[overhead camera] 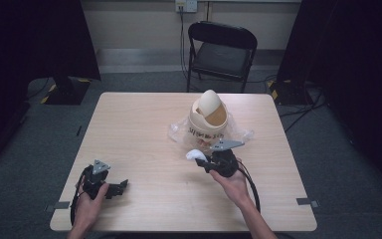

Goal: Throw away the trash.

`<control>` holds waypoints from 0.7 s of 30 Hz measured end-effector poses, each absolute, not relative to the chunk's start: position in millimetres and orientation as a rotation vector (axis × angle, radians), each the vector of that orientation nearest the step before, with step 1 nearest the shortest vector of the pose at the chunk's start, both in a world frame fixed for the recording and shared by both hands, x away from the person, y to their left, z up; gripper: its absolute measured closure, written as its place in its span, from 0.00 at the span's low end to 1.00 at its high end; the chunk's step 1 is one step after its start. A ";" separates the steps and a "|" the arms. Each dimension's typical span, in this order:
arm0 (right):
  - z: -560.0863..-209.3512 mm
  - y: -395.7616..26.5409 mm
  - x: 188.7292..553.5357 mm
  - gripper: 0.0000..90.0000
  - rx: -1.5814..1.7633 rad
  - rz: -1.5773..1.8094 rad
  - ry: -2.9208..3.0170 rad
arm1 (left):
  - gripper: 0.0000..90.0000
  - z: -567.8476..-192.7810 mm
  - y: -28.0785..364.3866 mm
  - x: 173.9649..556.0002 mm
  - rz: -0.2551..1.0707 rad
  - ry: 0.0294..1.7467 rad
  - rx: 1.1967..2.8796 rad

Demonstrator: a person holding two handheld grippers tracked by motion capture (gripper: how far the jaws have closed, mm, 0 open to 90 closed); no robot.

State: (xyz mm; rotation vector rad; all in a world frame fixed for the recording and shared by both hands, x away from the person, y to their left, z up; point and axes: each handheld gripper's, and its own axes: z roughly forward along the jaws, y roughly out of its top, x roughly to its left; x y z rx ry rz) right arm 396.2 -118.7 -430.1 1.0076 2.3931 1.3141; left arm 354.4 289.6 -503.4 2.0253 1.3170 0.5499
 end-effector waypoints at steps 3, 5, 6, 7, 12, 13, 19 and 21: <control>-424.4 -125.1 397.9 0.84 1.023 1.322 2.369 | 0.00 -503.4 289.7 354.5 0.549 1.317 2.026; -419.9 -129.5 399.6 0.84 1.037 1.341 2.351 | 0.00 -503.5 289.7 354.5 0.549 1.317 2.025; -417.4 -131.5 400.5 0.85 1.046 1.348 2.339 | 0.00 -503.4 289.7 354.4 0.549 1.317 2.026; -415.1 -133.6 401.8 0.85 1.051 1.350 2.329 | 0.00 -503.5 289.8 354.5 0.547 1.316 2.024; -408.3 -143.0 410.0 0.85 1.076 1.329 2.302 | 0.00 -503.5 289.8 354.5 0.548 1.316 2.024; -406.9 -145.2 411.6 0.85 1.077 1.321 2.301 | 0.00 -503.5 289.8 354.5 0.548 1.316 2.024; -395.8 -156.4 422.3 0.85 1.094 1.297 2.276 | 0.00 -503.4 289.7 354.4 0.549 1.317 2.026; -391.7 -159.4 424.7 0.84 1.096 1.296 2.267 | 0.00 -503.4 289.7 354.4 0.549 1.317 2.025</control>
